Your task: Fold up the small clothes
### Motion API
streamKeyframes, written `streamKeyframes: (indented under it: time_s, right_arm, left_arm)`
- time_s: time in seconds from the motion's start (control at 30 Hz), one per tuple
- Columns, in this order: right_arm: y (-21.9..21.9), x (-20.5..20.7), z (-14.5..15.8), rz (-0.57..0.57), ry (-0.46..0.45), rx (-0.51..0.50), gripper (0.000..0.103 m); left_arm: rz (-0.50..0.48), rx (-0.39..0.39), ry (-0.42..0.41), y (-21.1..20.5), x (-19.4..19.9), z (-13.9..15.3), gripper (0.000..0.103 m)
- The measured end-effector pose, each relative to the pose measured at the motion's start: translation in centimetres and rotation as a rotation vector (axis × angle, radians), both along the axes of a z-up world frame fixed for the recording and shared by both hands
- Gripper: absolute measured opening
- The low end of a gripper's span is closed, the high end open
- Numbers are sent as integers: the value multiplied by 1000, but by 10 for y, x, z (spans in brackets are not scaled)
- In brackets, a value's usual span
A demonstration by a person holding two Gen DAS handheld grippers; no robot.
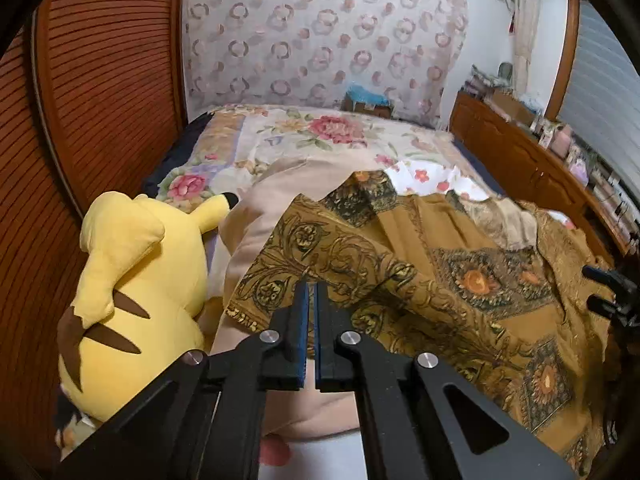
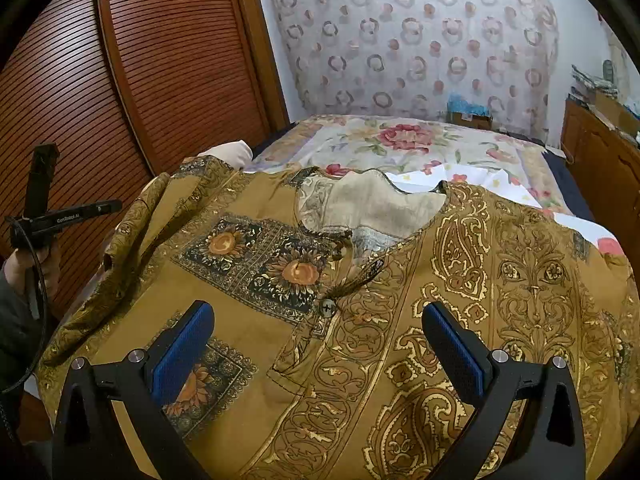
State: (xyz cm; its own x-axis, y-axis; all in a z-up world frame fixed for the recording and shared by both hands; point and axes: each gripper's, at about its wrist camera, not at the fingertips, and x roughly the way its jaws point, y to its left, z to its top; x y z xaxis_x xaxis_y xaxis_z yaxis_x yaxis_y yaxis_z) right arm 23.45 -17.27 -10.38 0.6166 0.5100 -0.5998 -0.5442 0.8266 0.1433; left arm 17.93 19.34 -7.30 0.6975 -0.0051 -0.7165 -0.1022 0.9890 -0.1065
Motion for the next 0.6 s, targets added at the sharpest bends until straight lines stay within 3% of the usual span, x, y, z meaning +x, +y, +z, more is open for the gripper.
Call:
streamKeyframes:
  time_s: [0.03,0.07,0.1,0.2,0.27,0.33,0.4,0.47,0.6]
  right_arm:
    - [1,0,0,1,-1,0,103]
    - [1,0,0,1,-1,2,103]
    - [1,0,0,2,0,3,103]
    - [1,1,0,2,-1,3,103]
    - [1,1,0,0,-2,3,103]
    - [0,2,1,-5,-1,6,103]
    - [-1,2,1,-10,-2,7,103]
    - [-4,2,1,-16,-2,8,103]
    - [-8,2,1,-23,2,14,103]
  left_arm:
    - [-16,5,17,-1,2,-2,21]
    - [-35,13,32,-3,3,-6,44]
    - [-49,16,45,-4,5,-10,55]
    - [-50,24,104,-2,13,-27,56]
    - [-36,29,98,0,15,-30,56]
    - [-42,31,76,2,18,-29,52]
    - [-59,17,76,2,22,-30,27]
    - [-73,35,91,-1,25,-32,16]
    - [-85,89,97,-9,24,-29,4]
